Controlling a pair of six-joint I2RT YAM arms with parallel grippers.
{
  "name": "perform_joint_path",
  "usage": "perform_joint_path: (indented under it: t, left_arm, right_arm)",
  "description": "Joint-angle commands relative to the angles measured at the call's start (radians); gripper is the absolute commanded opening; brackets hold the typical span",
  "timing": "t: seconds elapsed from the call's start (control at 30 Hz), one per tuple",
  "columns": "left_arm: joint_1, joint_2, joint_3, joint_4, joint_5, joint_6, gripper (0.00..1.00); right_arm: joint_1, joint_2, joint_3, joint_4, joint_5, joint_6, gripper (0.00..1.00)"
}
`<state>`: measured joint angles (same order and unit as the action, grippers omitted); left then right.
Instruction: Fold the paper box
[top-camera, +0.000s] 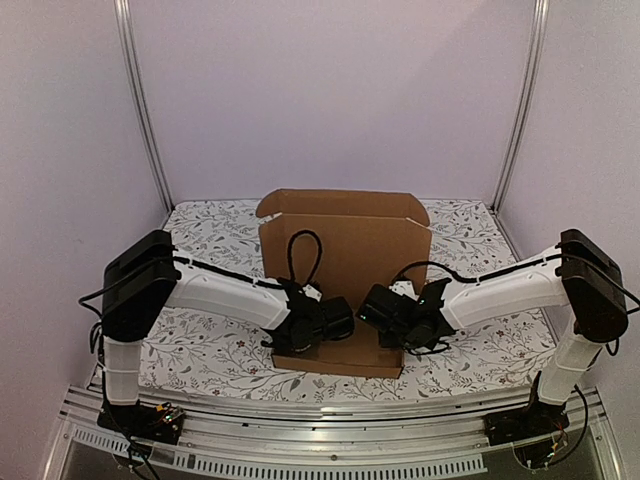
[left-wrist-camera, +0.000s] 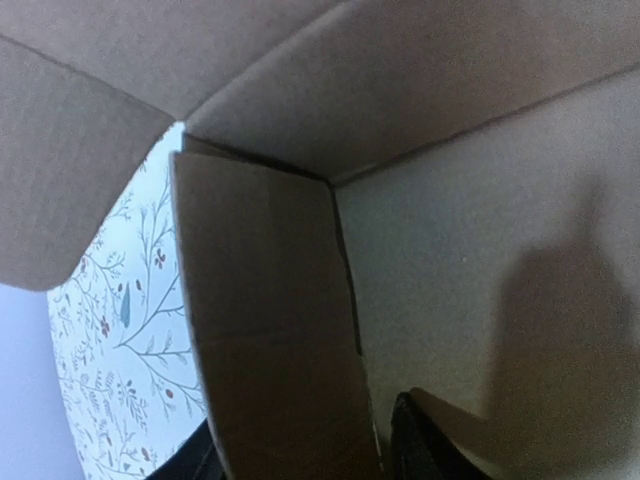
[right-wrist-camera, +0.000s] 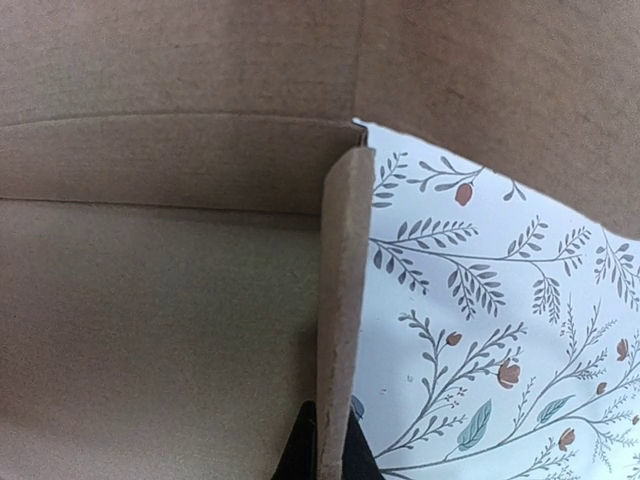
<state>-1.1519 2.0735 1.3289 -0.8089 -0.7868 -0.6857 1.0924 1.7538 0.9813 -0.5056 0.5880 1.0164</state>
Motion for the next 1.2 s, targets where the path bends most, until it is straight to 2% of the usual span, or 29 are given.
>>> perform_joint_path:
  t: [0.0,0.17,0.43,0.73,0.97,1.17]
  left_arm:
    - [-0.001,-0.068,-0.031,0.044,0.026,0.008,0.52]
    - [0.010,-0.161,-0.052,0.062,0.057,0.027,0.57]
    - [0.023,-0.303,-0.114,0.122,0.190,0.052,0.64]
    - [0.024,-0.513,-0.239,0.145,0.316,0.019,0.66]
    - [0.023,-0.619,-0.331,0.166,0.365,-0.014,0.66]
    - [0.021,-0.689,-0.374,0.179,0.367,-0.019,0.66]
  right_arm:
    - [0.021,0.010,0.022,-0.047,-0.023,-0.055,0.00]
    - [0.022,0.010,0.030,-0.062,-0.011,-0.062,0.00]
    - [0.018,0.010,0.042,-0.079,0.012,-0.080,0.00]
    - [0.000,0.034,0.075,-0.121,0.030,-0.160,0.00]
    - [0.004,0.104,0.135,-0.216,0.060,-0.206,0.00]
    - [0.020,0.184,0.192,-0.337,0.147,-0.217,0.00]
